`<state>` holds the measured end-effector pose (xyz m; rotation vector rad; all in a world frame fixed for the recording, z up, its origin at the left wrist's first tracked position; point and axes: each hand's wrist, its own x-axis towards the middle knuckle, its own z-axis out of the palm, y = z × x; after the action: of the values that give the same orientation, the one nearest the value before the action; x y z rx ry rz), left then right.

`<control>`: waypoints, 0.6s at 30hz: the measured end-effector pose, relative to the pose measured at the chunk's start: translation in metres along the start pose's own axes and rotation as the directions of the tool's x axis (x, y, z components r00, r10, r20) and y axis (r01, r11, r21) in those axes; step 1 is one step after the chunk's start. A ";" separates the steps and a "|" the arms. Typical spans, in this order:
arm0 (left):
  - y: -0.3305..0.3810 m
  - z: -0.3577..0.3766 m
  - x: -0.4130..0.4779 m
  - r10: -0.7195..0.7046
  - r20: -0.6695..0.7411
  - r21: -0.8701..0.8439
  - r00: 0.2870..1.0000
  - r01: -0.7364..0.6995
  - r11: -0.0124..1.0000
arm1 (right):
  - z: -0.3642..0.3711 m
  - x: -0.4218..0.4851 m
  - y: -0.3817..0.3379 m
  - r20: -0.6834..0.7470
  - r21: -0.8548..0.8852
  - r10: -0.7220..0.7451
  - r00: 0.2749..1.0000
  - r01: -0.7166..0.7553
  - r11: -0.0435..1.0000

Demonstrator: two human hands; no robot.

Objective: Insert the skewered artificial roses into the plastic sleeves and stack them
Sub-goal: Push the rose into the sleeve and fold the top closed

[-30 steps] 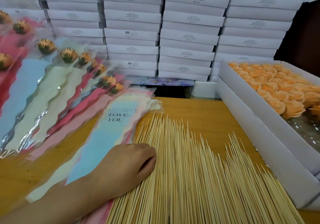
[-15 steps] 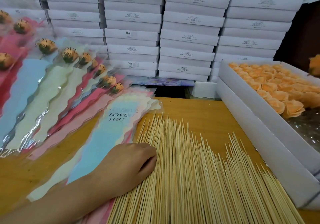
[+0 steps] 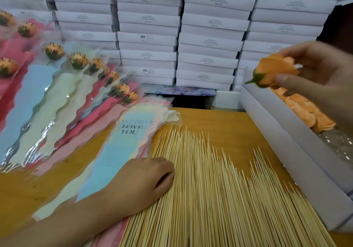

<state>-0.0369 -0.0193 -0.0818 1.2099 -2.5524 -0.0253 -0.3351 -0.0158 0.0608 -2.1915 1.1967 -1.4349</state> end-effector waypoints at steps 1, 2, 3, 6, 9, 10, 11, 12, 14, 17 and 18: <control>0.000 0.000 0.000 -0.001 0.002 -0.005 1.000 0.001 1.000 | 0.007 -0.002 0.002 0.039 0.014 0.028 0.999 -0.029 0.999; 0.000 0.000 0.000 -0.001 0.003 -0.013 1.000 0.001 1.000 | 0.016 -0.004 0.006 0.078 0.015 0.014 0.997 -0.015 1.000; 0.000 0.000 0.001 0.000 0.002 -0.022 1.000 0.000 1.000 | 0.027 -0.007 0.006 0.093 0.036 0.031 0.995 -0.034 0.999; 0.000 0.000 0.001 -0.004 -0.011 -0.052 1.000 0.004 0.999 | 0.059 -0.020 0.011 0.163 0.077 0.078 0.984 -0.092 0.993; -0.001 0.000 0.000 -0.034 -0.044 -0.098 0.998 0.030 0.995 | 0.088 -0.033 0.022 0.194 0.130 0.120 0.974 -0.147 0.981; -0.002 0.000 0.000 -0.049 -0.055 -0.113 0.997 0.042 0.993 | 0.096 -0.039 0.028 0.195 0.125 0.126 0.973 -0.152 0.980; -0.002 -0.001 0.001 -0.061 -0.069 -0.134 0.996 0.051 0.990 | 0.102 -0.044 0.032 0.202 0.122 0.141 0.969 -0.168 0.978; -0.002 -0.001 0.001 -0.075 -0.087 -0.162 0.993 0.061 0.985 | 0.108 -0.049 0.037 0.206 0.117 0.137 0.969 -0.163 0.980; -0.003 -0.002 0.001 -0.114 -0.136 -0.219 0.984 0.083 0.972 | 0.115 -0.057 0.043 0.214 0.075 0.121 0.969 -0.140 0.987; -0.005 -0.002 0.001 -0.158 -0.227 -0.335 0.961 0.075 0.939 | 0.118 -0.062 0.046 0.223 0.026 0.057 0.973 -0.065 0.998; -0.005 -0.002 0.002 -0.165 -0.244 -0.381 0.955 0.062 0.922 | 0.119 -0.063 0.046 0.213 0.008 0.034 0.976 -0.036 0.999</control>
<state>-0.0332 -0.0236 -0.0798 1.1228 -2.1143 -0.3299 -0.2671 -0.0222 -0.0637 -2.2379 1.1426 -1.1551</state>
